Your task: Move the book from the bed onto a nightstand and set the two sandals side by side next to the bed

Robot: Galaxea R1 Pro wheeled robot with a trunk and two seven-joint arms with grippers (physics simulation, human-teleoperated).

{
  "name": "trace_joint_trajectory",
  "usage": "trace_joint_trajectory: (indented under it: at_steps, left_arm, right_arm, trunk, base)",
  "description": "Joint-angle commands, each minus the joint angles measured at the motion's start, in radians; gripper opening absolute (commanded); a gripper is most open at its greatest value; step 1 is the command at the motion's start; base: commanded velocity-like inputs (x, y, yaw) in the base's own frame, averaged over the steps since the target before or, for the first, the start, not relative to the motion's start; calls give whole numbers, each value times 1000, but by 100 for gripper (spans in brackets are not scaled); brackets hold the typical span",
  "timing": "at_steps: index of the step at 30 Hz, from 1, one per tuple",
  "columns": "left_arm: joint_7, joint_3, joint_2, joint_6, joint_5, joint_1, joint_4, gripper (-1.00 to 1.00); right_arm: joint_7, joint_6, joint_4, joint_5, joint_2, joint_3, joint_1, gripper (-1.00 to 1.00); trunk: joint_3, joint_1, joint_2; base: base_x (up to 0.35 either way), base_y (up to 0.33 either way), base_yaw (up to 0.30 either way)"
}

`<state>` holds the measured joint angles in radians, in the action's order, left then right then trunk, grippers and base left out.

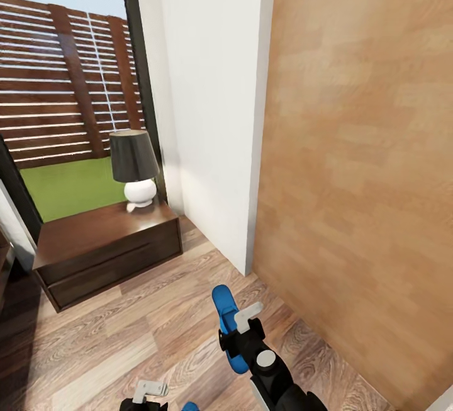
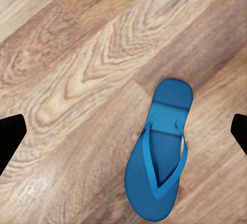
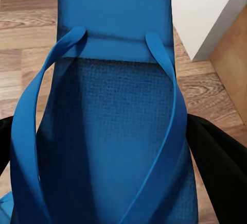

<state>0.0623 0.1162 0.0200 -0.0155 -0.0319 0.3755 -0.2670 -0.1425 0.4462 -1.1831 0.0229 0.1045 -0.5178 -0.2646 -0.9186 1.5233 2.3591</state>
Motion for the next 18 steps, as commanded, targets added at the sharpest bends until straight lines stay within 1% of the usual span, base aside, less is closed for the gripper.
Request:
trace_joint_trajectory:
  at_steps: [1, 11, 18]
  left_arm:
    - [1, 6, 1, -2, -3, 0, 0, 100]
    - [1, 6, 1, -3, -3, 0, 0, 100]
    - [1, 5, 0, -3, -3, 0, 0, 100]
  right_arm:
    - [-5, 6, -1, 3, 0, -2, -1, -100]
    - [-5, 6, -1, 2, 0, -2, -1, -100]
    - [-5, 6, -1, 2, 0, -2, -1, -100]
  trunk:
    - [-4, 4, 8]
    - [-35, 42, 78]
    - [-56, 69, 127]
  base:
    - [0, 0, -8]
    - [0, 0, -4]
    - [0, 0, -63]
